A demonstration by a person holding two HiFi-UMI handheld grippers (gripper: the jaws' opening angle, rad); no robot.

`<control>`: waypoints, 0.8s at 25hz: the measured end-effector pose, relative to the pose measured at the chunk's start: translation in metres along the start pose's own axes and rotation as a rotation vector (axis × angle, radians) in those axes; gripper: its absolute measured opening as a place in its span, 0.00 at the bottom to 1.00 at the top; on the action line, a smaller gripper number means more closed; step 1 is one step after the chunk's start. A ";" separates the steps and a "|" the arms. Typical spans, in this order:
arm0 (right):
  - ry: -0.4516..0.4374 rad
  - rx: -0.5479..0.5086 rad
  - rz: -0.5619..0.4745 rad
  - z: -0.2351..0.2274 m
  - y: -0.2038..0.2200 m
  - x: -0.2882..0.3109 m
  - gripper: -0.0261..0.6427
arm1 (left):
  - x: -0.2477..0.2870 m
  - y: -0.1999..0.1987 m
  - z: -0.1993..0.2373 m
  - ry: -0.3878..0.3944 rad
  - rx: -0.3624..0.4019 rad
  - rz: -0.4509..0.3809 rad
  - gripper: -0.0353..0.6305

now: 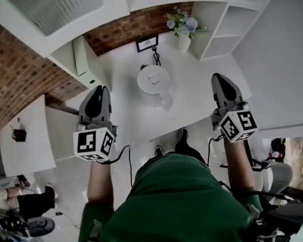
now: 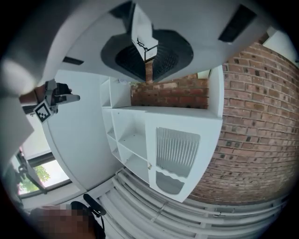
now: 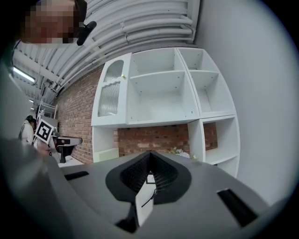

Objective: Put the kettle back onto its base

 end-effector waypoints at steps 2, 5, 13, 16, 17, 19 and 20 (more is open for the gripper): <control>-0.002 -0.025 -0.015 0.008 -0.006 -0.001 0.06 | -0.006 -0.007 0.010 -0.022 0.005 -0.017 0.14; -0.002 -0.070 -0.038 0.019 -0.014 -0.001 0.06 | -0.014 -0.015 0.019 -0.050 0.009 -0.042 0.14; -0.016 -0.112 -0.053 0.031 -0.019 -0.002 0.06 | -0.025 -0.011 0.023 -0.067 -0.016 -0.052 0.14; -0.019 -0.110 -0.059 0.031 -0.021 -0.003 0.06 | -0.027 -0.012 0.022 -0.059 -0.020 -0.068 0.14; -0.022 -0.110 -0.060 0.031 -0.022 -0.003 0.06 | -0.027 -0.012 0.021 -0.057 -0.020 -0.073 0.14; -0.026 -0.111 -0.062 0.032 -0.023 -0.003 0.06 | -0.026 -0.013 0.020 -0.053 -0.020 -0.079 0.14; -0.026 -0.111 -0.062 0.031 -0.024 -0.003 0.06 | -0.025 -0.013 0.020 -0.053 -0.023 -0.079 0.14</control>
Point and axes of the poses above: the fingertips, and each gripper's own axes: x forward along the fingers, z to its left, y out of its underside, the point moved 6 cm from there along -x, backward along the fingers, and after that the axes turned 6 degrees about y, right-handed, at the moved point
